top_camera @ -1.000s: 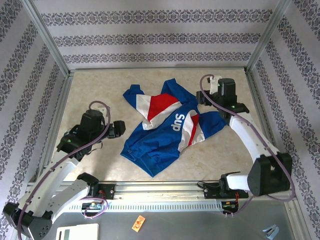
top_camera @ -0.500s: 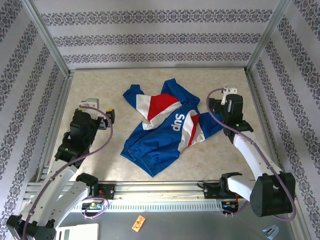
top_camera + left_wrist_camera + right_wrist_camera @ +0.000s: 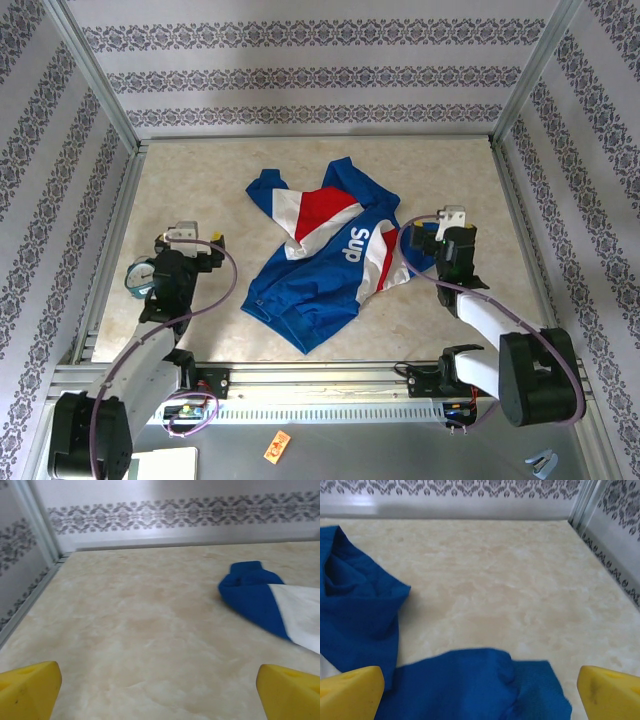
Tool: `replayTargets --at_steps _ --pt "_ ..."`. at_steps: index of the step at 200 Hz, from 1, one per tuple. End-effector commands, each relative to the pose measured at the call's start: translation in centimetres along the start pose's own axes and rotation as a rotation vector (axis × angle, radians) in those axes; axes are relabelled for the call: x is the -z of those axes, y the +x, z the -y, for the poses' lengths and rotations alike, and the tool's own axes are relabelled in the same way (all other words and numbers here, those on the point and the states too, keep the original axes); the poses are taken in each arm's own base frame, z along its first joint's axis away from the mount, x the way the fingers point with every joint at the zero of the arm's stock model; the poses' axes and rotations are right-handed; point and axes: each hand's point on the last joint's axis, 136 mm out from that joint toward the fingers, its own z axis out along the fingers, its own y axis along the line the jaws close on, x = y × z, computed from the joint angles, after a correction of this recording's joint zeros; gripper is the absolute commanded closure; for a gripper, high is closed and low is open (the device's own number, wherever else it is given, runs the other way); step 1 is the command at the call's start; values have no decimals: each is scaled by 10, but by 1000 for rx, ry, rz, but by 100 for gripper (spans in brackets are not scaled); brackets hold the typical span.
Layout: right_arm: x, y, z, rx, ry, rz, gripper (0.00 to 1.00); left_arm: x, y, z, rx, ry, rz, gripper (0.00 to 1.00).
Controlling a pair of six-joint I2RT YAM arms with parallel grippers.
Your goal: Zip up the jacket
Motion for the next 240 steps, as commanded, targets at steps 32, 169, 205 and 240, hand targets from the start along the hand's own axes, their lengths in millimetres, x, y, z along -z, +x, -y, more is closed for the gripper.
replayTargets --at_steps 32,169,205,240 --pt "-10 -16 -3 -24 -22 121 2 -22 4 -15 97 -20 28 0" --pt "-50 -3 -3 -27 -31 93 2 -81 31 -5 128 84 -36 0" --pt "-50 -6 -2 -33 -36 99 2 -92 35 1 106 105 -88 0" --pt "-50 -6 -2 -32 -36 99 2 -96 43 12 66 137 -92 0"
